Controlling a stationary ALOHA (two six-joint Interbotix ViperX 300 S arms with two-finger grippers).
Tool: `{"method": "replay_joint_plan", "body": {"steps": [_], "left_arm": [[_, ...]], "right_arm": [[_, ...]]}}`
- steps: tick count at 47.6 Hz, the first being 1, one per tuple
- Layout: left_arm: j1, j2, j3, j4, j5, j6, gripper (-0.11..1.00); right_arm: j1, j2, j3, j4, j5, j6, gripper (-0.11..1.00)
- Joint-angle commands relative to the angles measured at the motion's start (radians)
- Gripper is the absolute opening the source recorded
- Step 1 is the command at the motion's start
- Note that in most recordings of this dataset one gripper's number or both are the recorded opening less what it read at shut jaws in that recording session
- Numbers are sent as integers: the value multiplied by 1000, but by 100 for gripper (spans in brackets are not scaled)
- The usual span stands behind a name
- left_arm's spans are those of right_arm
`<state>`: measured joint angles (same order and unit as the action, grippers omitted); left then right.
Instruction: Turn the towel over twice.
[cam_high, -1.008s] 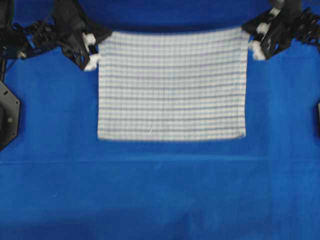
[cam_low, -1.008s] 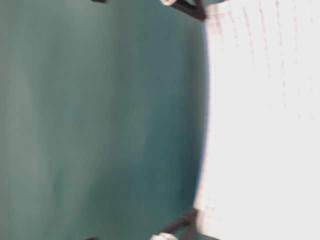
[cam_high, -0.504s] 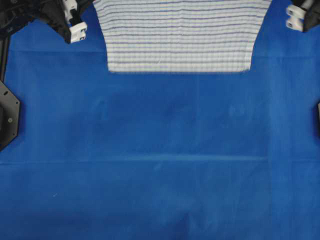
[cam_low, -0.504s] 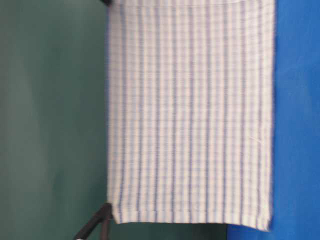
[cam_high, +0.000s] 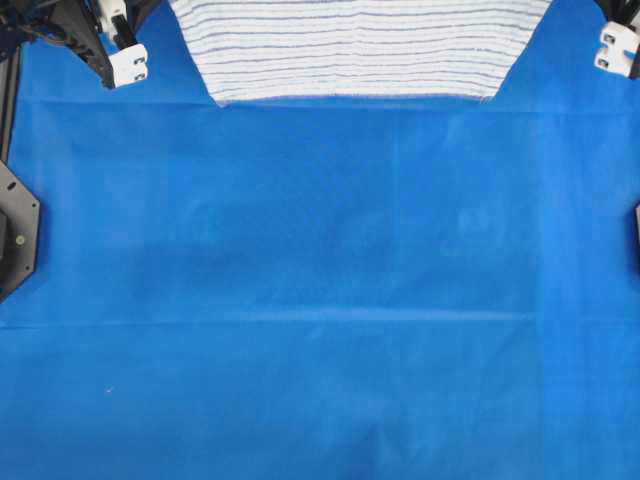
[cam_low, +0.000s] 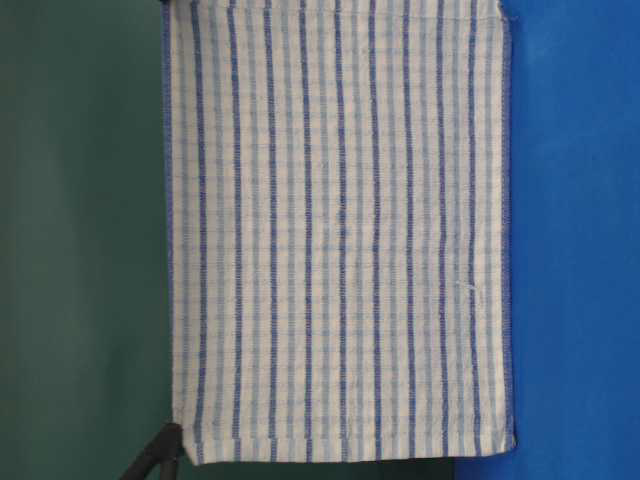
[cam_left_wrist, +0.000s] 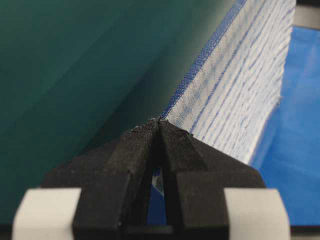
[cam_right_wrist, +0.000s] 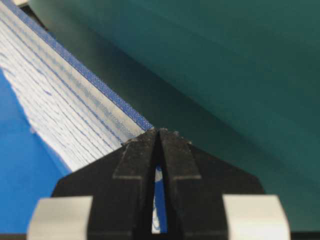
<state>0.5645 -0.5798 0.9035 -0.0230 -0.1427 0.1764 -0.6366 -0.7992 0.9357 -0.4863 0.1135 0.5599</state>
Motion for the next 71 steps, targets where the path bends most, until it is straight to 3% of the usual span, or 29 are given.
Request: {"method": "replay_joint_plan", "body": {"steps": [1, 6, 13, 25, 30, 40, 47, 56, 71], "left_arm": [[-3, -9, -18, -2, 9, 2, 1], [-37, -14, -12, -2, 46, -2, 1], [-135, -20, 5, -2, 152, -37, 1], [-339, 25, 112, -12, 219, -60, 1], [-423, 77, 161, -11, 202, -133, 1], [-565, 212, 202, -11, 147, -342, 1], [-678, 307, 199, -11, 92, -449, 1], [-798, 407, 187, -12, 11, -508, 1], [-824, 440, 187, -11, 6, -508, 1]], "right_arm": [[8, 2, -25, 0, 9, 6, 3], [71, 3, -20, 18, 64, 15, 3], [215, 8, 5, 78, 172, 41, 3], [471, 115, 106, 150, 195, 169, 3], [551, 192, 120, 153, 193, 232, 3], [699, 374, 110, 153, 169, 347, 3], [779, 474, 100, 155, 120, 434, 3], [884, 558, 60, 155, 112, 523, 3], [922, 617, 12, 150, 112, 538, 3]]}}
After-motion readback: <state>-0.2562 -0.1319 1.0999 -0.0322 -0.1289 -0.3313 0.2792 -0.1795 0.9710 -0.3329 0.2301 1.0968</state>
